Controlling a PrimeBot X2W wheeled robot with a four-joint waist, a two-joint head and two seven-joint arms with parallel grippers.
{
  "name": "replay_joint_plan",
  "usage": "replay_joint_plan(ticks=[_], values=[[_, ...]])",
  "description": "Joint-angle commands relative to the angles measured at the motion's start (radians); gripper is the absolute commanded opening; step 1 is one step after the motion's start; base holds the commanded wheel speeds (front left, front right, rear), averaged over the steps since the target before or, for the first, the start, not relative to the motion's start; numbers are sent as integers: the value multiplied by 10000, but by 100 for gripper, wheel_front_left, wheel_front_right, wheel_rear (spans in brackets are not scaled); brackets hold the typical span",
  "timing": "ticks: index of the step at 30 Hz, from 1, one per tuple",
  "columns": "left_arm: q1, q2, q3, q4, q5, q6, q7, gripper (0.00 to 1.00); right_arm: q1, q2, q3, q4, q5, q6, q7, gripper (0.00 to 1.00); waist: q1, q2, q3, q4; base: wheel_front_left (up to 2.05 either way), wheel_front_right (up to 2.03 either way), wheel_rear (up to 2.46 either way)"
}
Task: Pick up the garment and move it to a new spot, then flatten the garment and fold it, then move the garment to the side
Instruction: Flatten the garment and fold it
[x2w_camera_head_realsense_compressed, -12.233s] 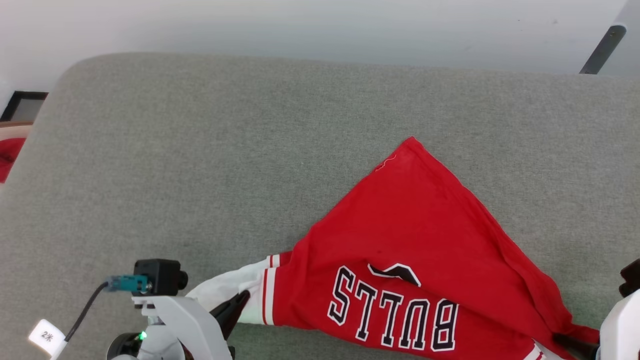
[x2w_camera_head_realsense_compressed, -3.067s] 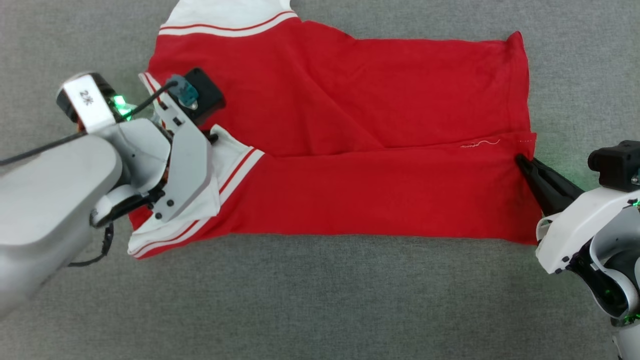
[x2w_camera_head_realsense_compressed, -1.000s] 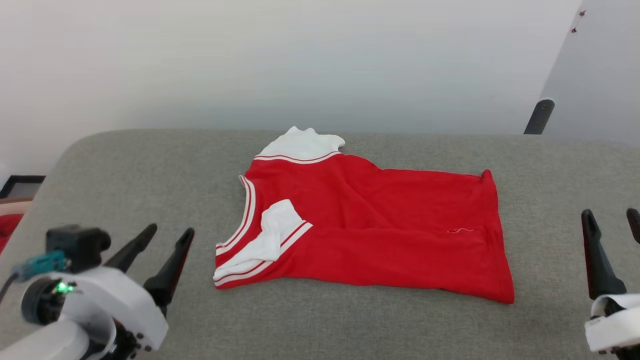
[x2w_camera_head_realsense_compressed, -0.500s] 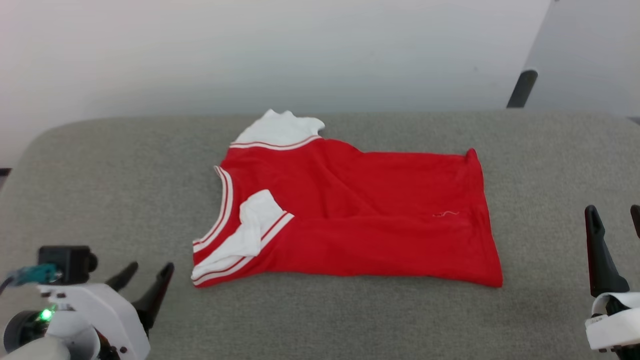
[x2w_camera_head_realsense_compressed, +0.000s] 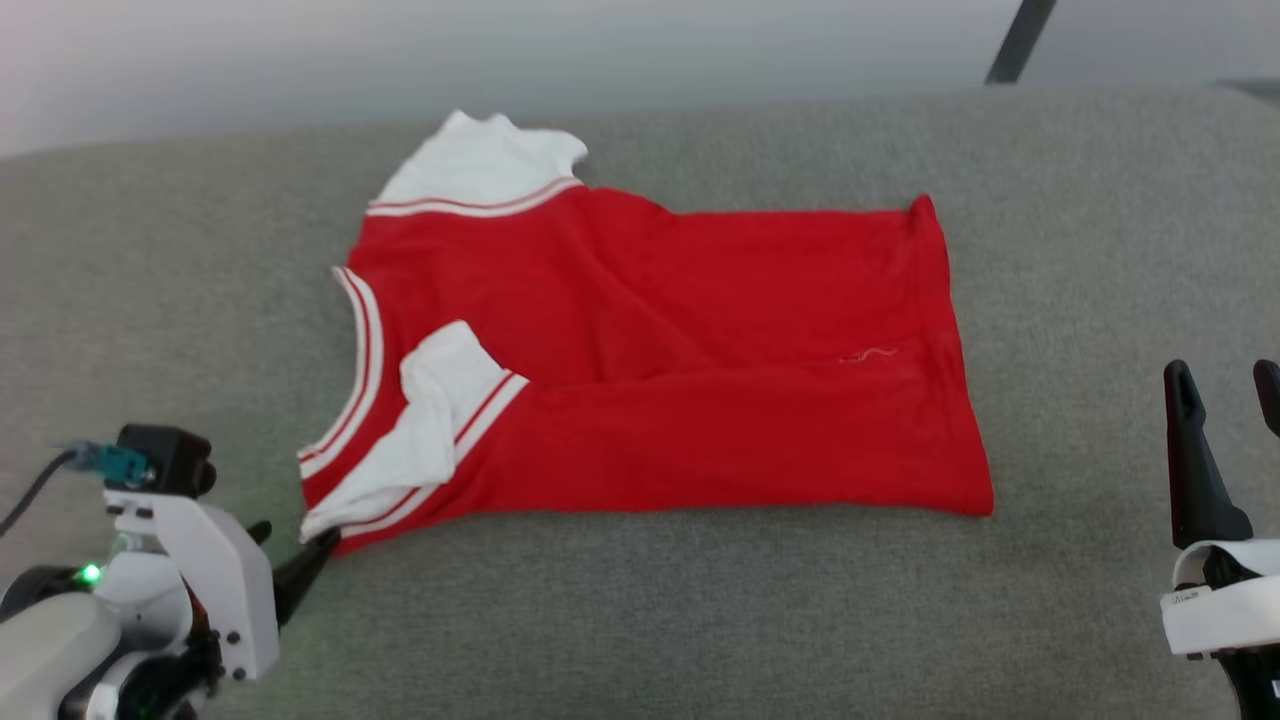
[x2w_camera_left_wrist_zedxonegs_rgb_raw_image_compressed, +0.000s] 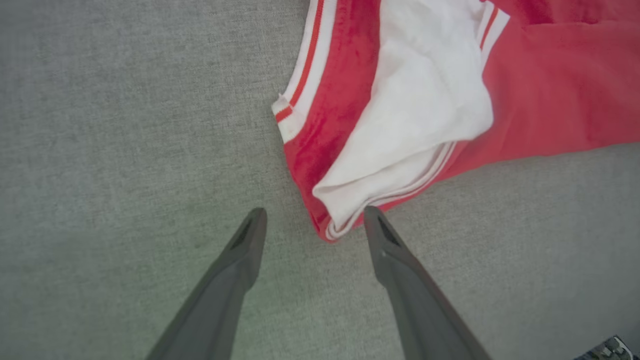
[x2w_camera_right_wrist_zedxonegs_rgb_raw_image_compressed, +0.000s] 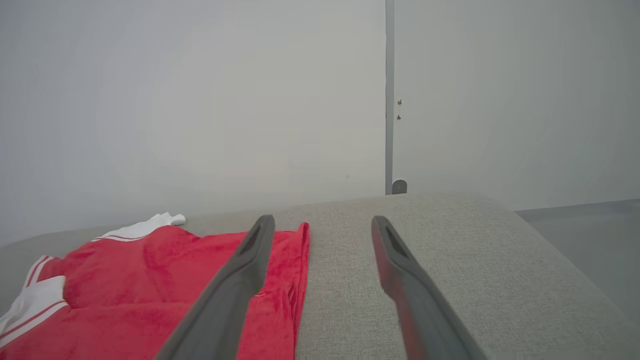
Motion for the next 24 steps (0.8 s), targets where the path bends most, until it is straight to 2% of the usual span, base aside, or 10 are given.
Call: replay_joint_plan(ticks=[1,12,15,16,17,19,24], values=[[-218,-127,25,220,124,-66,2,100,-197,35,42,49,30,-7,-54,100,0,-1,685,-336,0,0,0],[-922,-1016,-298,1791,75,-335,1192,100,-642,94,197,313,233,-7,-139,100,0,-1,1357,-466,0,0,0],[-923,-1342,-298,2092,-388,-337,1676,100,-769,76,295,338,323,-9,79,100,0,-1,1374,-496,0,0,0],[-861,-1434,-330,2147,-585,-319,1887,83,-780,34,331,351,347,-7,231,100,0,-1,1365,-498,0,0,0],[-820,-1507,-353,2143,-707,-319,2096,50,-742,7,370,380,371,-9,444,100,0,-1,1348,-497,0,0,0],[-813,-1635,-313,2091,-992,-389,2336,0,-650,-73,537,351,507,-7,1055,100,0,-1,1313,-478,0,0,0],[-853,-1618,-272,1987,-1153,-320,2554,0,-571,-137,764,313,1040,-9,3614,100,0,-1,1231,-420,0,0,0]])
